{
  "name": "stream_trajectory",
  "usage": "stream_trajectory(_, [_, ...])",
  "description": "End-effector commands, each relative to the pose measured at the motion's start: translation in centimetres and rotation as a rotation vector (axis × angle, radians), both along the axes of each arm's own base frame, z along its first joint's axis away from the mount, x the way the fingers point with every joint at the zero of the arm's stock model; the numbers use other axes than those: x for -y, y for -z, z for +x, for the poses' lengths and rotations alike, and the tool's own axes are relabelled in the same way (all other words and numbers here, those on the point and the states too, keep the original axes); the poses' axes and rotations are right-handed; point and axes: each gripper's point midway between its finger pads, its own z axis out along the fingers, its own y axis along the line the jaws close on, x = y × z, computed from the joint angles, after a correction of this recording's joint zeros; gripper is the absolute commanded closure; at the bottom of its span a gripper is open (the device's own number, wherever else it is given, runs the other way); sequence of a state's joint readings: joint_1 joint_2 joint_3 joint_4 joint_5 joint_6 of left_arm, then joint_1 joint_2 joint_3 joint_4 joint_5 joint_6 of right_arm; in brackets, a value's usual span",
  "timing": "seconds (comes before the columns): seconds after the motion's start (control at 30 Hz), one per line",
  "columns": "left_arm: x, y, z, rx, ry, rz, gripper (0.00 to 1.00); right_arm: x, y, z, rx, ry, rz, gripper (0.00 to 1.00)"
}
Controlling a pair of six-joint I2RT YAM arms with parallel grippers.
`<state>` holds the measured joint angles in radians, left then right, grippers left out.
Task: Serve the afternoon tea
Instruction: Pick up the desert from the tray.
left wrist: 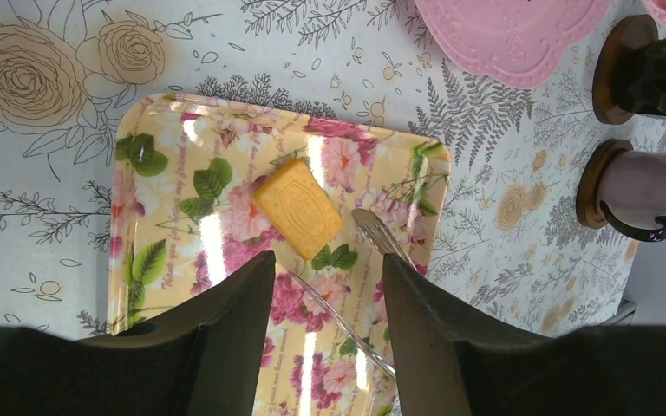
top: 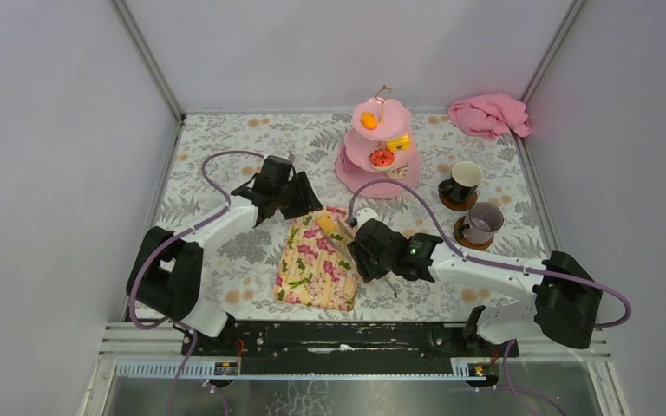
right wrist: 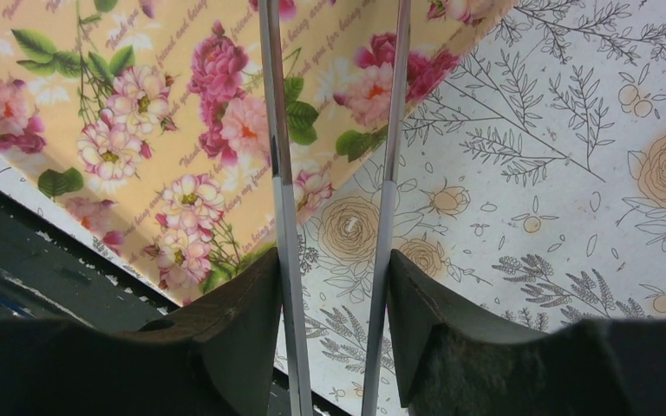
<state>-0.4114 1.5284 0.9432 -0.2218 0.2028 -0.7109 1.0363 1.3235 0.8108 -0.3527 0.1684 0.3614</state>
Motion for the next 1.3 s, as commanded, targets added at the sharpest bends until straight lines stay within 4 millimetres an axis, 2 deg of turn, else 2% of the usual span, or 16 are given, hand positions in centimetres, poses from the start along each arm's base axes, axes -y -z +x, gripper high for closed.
stream_trajectory(0.0, [0.1,-0.6,0.3,0.019,-0.007,-0.027,0.44,-1.6,-2.0,1.3,0.06,-0.003,0.032,0.48])
stream_trajectory(0.7, [-0.1,-0.8,0.4,0.027,-0.009,-0.043,0.44,-3.1,-1.5,3.0,0.077,-0.022,-0.014,0.49])
stream_trajectory(0.83, [-0.2,-0.8,0.5,0.027,-0.012,-0.044,0.44,-3.3,-1.2,2.9,0.067,-0.025,-0.016,0.56])
stream_trajectory(1.07, [-0.3,-0.6,0.4,0.026,-0.014,-0.056,0.44,-2.7,-0.7,2.5,0.052,-0.013,-0.027,0.74])
stream_trajectory(1.27, [-0.8,-0.8,0.5,0.034,-0.036,-0.057,0.43,-2.9,-1.9,2.9,0.072,-0.005,-0.009,0.89])
